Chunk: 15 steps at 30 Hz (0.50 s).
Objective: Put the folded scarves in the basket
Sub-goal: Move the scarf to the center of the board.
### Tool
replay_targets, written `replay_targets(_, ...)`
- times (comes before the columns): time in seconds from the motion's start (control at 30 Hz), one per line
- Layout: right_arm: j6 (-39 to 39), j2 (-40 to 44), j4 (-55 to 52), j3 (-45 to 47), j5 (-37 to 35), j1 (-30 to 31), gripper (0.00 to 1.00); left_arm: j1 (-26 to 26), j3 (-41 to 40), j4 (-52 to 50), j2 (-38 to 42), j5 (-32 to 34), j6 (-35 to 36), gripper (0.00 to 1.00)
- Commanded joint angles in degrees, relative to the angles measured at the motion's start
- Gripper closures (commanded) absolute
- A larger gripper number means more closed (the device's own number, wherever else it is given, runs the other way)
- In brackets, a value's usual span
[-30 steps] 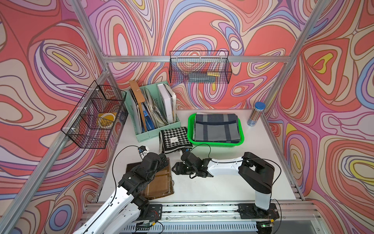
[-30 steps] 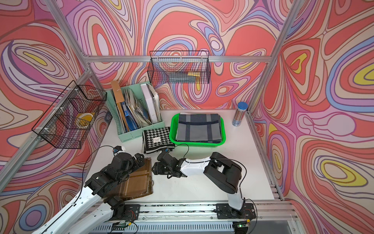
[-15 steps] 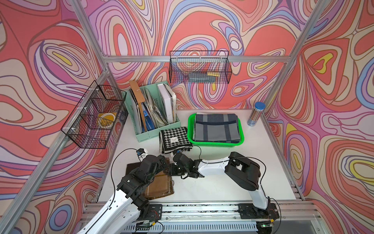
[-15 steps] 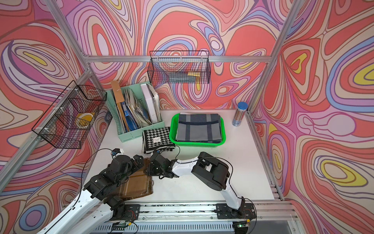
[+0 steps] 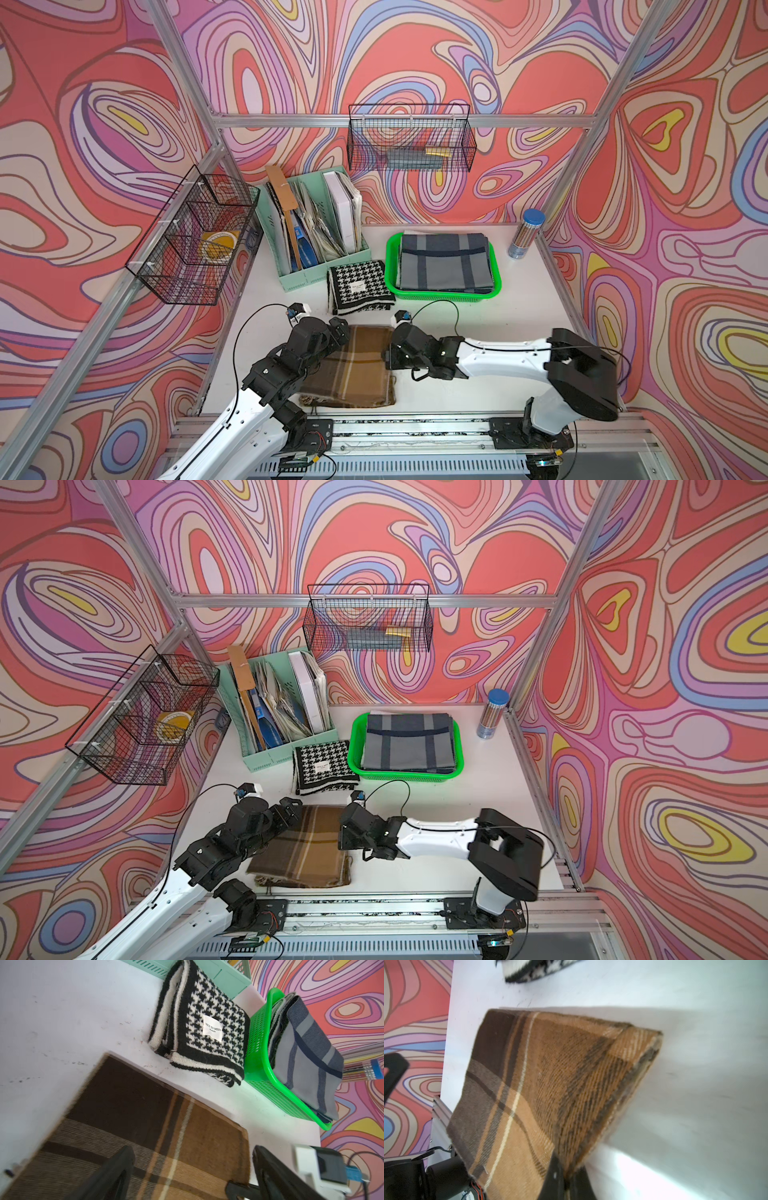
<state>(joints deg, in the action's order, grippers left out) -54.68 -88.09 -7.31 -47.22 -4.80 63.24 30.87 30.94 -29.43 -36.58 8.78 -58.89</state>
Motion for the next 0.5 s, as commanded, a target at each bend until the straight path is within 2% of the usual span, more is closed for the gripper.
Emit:
replay_targets(0.0, -0.12, 8.28, -12.97, 5.63, -9.66, -2.63, 1.00, 0.25, -0.88, 7.37, -3.12, -4.37, -0.78, 0.07)
replay_targets(0.2, 0.24, 22.16, -20.04, 13.59, -6.14, -16.32, 0.98, 0.83, -0.60, 13.91, -11.93, -10.51, -0.13, 0.08)
replay_targets(0.23, 0.66, 23.53, -21.66, 13.77, -6.34, -18.05, 0.85, 1.01, 0.13, 15.75, -13.30, -11.31, 0.73, 0.07)
replay_targets(0.27, 1.27, 24.70, -23.01, 13.82, -6.39, -19.66, 0.62, 1.03, 1.06, 15.32, -14.74, -11.68, 1.76, 0.07)
replay_targets(0.33, 2.42, 26.15, -24.91, 13.53, -6.36, -21.89, 0.32, 1.08, 3.19, 12.55, -16.98, -11.20, 3.33, 0.07)
replay_targets(0.4, 3.11, 26.42, -26.57, 12.76, -6.94, -23.08, 0.21, 1.03, 4.40, 11.48, -18.87, -11.11, 4.75, 0.06)
replay_targets(0.47, 3.98, 25.66, -27.78, 11.73, -7.34, -24.46, 0.17, 1.12, 4.66, 12.30, -20.59, -12.89, 6.04, 0.06)
